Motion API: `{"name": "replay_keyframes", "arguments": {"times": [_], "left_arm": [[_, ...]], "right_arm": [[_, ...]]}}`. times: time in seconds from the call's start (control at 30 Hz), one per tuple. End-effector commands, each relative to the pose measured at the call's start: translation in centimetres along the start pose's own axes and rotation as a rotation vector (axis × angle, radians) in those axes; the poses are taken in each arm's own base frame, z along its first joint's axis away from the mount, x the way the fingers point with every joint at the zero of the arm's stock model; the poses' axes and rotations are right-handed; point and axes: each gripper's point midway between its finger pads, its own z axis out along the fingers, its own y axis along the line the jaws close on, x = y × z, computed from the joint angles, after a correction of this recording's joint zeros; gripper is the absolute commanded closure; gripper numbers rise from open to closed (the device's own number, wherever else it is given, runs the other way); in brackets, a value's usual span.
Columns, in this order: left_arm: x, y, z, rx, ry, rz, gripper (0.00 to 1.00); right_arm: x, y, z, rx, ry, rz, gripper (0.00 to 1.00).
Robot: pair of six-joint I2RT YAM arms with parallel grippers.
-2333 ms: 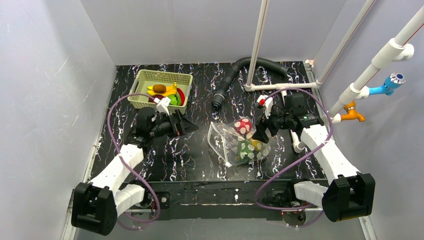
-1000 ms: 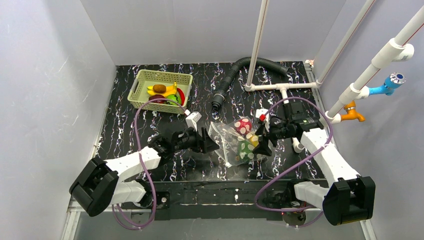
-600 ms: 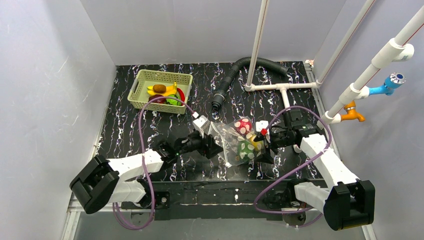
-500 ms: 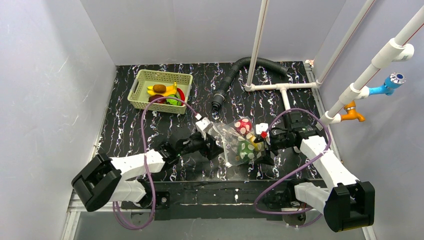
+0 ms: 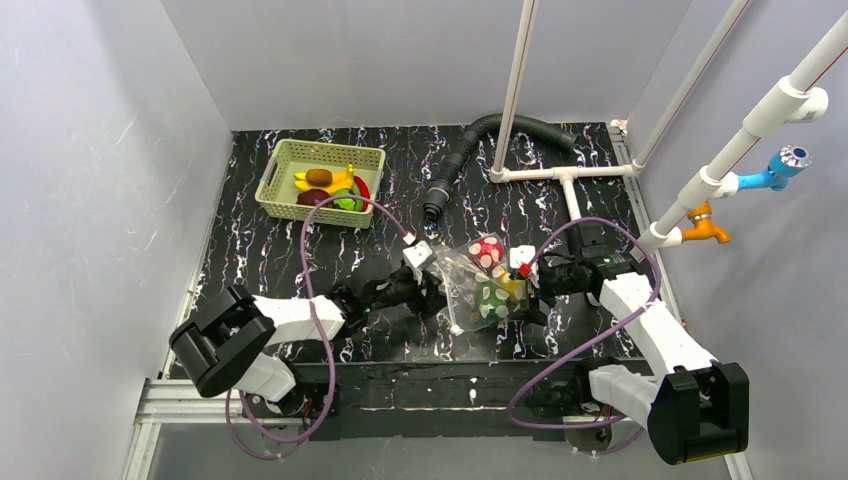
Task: Open the zip-top bag and remove the fake food
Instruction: Pick up the fake vegetable from the zipper food storage bag.
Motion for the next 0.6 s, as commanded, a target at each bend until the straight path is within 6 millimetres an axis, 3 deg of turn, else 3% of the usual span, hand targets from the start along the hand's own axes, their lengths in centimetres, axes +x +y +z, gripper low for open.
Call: {"name": "replay_keyframes", "arguments": {"times": [0.0, 0.3, 0.57], "left_arm": [[-1.1, -0.7, 0.6, 0.027, -0.062, -0.022, 0.47], [0.2, -1.5, 1.7, 0.027, -0.075, -0.147, 0.49], [1.7, -1.2, 3.2, -0.012, -0.08, -0.42, 0.48]], "right_arm": [[0.0, -0.8, 0.0, 0.032, -0.005, 0.003, 0.06], [0.8, -1.7, 0.3, 0.054, 0.04, 0.033, 0.21], [1.6, -1.5, 0.8, 0.037, 0.079, 0.034, 0.3]]}}
